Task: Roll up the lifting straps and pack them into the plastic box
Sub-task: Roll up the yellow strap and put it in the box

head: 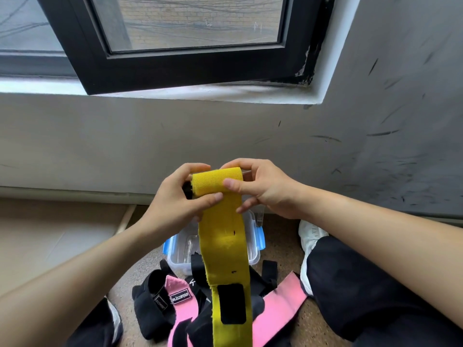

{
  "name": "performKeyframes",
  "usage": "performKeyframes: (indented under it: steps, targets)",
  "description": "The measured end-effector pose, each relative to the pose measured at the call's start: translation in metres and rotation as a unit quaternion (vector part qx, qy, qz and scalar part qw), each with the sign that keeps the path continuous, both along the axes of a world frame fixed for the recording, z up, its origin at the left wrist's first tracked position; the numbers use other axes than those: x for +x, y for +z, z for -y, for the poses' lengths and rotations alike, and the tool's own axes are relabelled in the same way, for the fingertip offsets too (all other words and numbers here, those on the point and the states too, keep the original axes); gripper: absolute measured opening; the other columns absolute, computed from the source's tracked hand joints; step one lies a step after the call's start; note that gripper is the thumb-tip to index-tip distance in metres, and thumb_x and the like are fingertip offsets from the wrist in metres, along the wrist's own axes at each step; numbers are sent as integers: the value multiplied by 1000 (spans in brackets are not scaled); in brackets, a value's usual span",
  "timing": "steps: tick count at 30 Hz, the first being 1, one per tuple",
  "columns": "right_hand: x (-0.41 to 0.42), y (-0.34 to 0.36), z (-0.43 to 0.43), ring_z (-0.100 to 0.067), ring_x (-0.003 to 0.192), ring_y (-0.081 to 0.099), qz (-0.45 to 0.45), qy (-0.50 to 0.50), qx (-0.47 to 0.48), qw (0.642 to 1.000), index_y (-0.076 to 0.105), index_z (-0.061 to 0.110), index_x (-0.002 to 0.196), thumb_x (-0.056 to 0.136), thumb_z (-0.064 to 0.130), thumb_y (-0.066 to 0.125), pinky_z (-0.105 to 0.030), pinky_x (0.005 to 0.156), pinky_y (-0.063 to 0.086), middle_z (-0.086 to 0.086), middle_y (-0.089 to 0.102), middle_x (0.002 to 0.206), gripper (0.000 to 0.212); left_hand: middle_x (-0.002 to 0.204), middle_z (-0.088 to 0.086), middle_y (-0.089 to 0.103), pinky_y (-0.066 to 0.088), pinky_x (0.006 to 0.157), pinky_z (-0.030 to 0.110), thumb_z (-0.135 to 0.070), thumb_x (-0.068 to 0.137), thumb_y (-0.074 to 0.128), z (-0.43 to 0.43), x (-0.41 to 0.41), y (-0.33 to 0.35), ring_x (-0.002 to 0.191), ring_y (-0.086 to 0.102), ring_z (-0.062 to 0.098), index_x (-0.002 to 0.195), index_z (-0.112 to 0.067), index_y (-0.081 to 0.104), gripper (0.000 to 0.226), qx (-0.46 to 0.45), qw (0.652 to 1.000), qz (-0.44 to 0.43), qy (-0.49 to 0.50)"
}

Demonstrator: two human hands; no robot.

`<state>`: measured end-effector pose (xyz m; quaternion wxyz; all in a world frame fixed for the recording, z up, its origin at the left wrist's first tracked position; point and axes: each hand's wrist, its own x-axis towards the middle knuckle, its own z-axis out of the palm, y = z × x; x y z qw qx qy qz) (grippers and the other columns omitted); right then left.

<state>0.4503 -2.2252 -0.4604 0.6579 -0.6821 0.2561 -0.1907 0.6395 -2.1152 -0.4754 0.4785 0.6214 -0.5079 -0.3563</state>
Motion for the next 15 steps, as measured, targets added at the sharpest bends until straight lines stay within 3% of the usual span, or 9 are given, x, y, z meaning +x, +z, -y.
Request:
performKeyframes:
  steps: [3, 6, 11, 15]
  targets:
    - [-1, 0, 0, -17, 91, 70, 13, 3, -3, 1000, 62, 6, 125, 96, 10, 66, -33, 64, 62, -9, 66, 100, 30, 106, 1, 72, 60, 54, 34, -56, 79, 78, 0, 1, 6, 86, 75, 20, 122, -30, 67, 51, 106, 987, -120, -19]
    - [-1, -3, 1, -15, 88, 70, 12, -3, -28, 1000, 63, 9, 124, 96, 7, 67, -35, 66, 62, -7, 64, 97, 29, 107, 4, 74, 60, 55, 31, -66, 81, 66, 1, 0, 10, 90, 76, 25, 124, -27, 69, 58, 163, 970, -179, -38]
    - [-1, -4, 1, -17, 85, 66, 1, 3, -87, 996, 59, 8, 120, 95, 1, 67, -39, 68, 63, -16, 59, 95, 28, 105, 6, 74, 60, 56, 27, -48, 88, 65, 0, -1, 11, 90, 75, 22, 121, -21, 71, 44, 141, 970, -191, -51]
    - [-1, -3, 1, -17, 87, 68, -29, 23, -109, 993, 56, 11, 117, 91, -2, 70, -35, 65, 61, -26, 60, 108, 32, 108, 5, 72, 58, 55, 25, -39, 82, 73, -1, 0, 9, 95, 73, 21, 122, -22, 72, 43, 120, 976, -175, -51]
